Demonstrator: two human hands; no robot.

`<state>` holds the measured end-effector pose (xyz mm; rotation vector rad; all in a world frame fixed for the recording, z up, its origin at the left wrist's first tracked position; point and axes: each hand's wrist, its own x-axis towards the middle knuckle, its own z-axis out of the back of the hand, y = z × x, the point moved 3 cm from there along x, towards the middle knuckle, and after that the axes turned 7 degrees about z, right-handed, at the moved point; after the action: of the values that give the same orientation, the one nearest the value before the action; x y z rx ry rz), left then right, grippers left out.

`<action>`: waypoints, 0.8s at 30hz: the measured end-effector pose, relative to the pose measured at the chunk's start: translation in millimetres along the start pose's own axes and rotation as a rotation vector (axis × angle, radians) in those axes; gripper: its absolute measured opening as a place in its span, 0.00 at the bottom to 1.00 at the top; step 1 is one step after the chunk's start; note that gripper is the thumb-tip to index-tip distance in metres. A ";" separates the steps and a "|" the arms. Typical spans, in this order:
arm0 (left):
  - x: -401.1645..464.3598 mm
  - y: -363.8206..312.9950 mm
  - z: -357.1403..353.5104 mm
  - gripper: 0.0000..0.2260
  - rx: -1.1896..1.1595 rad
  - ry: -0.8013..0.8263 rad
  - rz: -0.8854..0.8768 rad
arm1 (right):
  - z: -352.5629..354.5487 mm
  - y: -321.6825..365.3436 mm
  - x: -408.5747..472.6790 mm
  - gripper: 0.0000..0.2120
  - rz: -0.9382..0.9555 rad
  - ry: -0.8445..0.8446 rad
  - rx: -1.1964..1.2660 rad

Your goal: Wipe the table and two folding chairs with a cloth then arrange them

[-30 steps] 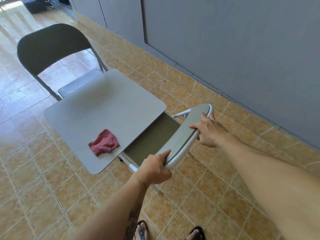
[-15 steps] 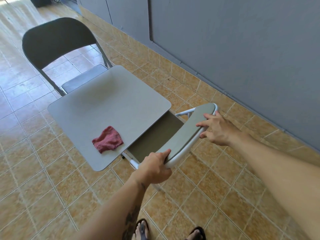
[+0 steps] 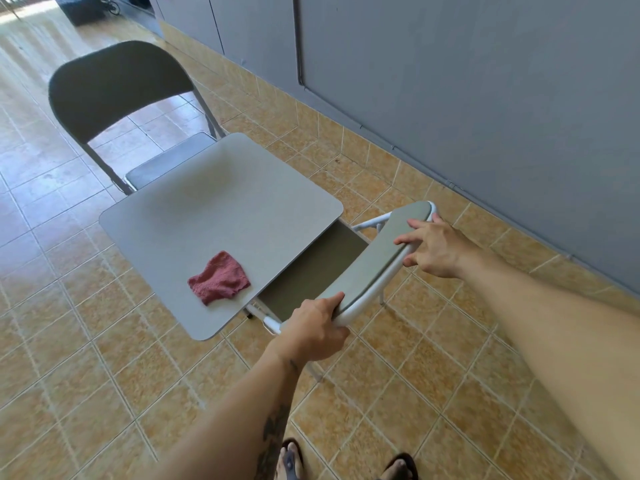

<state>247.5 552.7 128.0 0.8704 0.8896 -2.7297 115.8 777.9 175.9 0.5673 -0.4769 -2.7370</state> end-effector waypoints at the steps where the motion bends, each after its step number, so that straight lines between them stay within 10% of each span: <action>1: 0.3 1.1 0.0 0.29 -0.006 0.002 0.012 | 1.3 2.3 0.5 0.22 -0.004 0.022 -0.024; 24: -66.8 -45.7 53.1 0.23 0.399 -0.160 -0.142 | 6.5 38.5 -187.9 0.27 -0.370 -0.378 0.419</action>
<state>263.1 556.3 223.5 0.6509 0.3947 -3.1077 286.2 811.9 257.4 0.2395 -1.1600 -3.1270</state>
